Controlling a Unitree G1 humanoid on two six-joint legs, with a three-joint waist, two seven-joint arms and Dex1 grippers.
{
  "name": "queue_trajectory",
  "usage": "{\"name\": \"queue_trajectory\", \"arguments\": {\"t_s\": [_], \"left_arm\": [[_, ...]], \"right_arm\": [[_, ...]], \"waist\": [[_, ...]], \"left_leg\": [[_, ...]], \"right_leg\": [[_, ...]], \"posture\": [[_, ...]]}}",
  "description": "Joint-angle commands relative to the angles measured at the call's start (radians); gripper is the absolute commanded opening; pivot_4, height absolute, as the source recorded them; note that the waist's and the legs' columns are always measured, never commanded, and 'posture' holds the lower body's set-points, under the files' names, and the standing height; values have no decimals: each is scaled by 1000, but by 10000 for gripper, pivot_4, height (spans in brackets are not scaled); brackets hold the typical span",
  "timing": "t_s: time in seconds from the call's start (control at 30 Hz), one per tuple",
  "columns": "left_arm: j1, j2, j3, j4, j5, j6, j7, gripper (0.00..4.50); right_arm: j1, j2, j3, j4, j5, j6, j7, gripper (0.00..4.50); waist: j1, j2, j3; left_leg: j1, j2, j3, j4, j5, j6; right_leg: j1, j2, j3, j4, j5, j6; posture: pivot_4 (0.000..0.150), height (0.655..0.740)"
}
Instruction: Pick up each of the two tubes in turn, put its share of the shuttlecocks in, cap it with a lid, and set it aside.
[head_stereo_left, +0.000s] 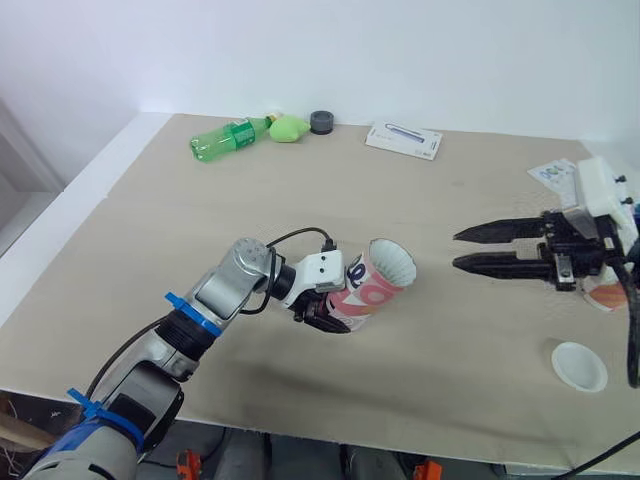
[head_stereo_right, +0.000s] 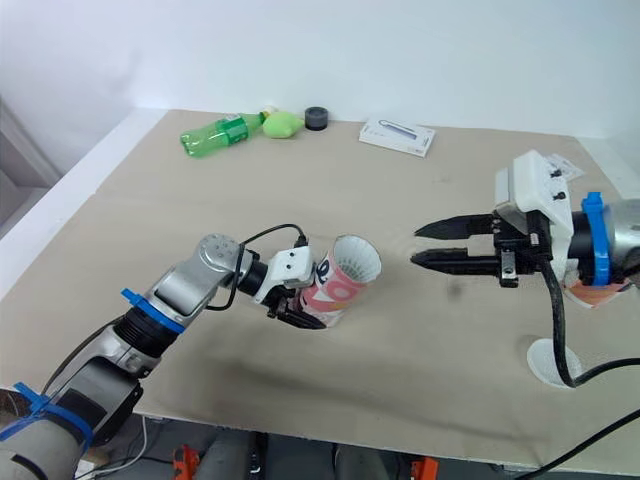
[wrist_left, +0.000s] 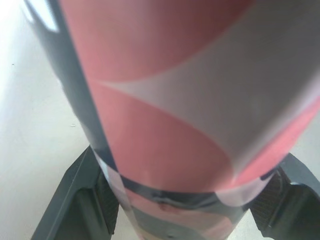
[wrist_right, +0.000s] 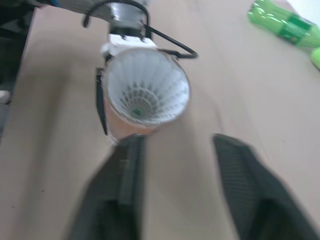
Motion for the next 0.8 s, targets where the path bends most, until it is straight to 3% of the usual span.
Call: {"name": "queue_trajectory", "arguments": {"t_s": [0.03, 0.2, 0.5, 0.8], "left_arm": [[-17, -7, -4, 1, 8, -13, -4, 28006], [-17, -3, 0, -1, 9, -7, -4, 28006], [-16, 15, -6, -15, 4, 21, -21, 28006], [-13, 21, 2, -35, -2, 52, -18, 28006]], "right_arm": [[-105, 0, 86, -21, 2, -11, 45, 170], [-277, 16, 245, 19, -63, -54, 156, 170], [-561, 156, 563, 163, -328, -271, 310, 170], [-670, 230, 798, 311, -422, -489, 319, 170]], "waist": [[0, 0, 0], [0, 0, 0], [-3, 0, 0], [-3, 0, 0]], "left_leg": [[0, 0, 0, 0, 0, 0], [0, 0, 0, -1, 0, 0], [-1, 1, 1, -1, 0, 0], [-2, 1, 2, -2, 0, 0]], "right_leg": [[0, 0, 0, 0, 0, 0], [-1, 0, 0, 0, 0, 0], [-4, 1, 0, 0, 0, -1], [-7, 1, 1, 3, 2, -3]], "posture": [[1500, 7294], [1500, 7294], [1500, 7294], [1500, 7294]]}}
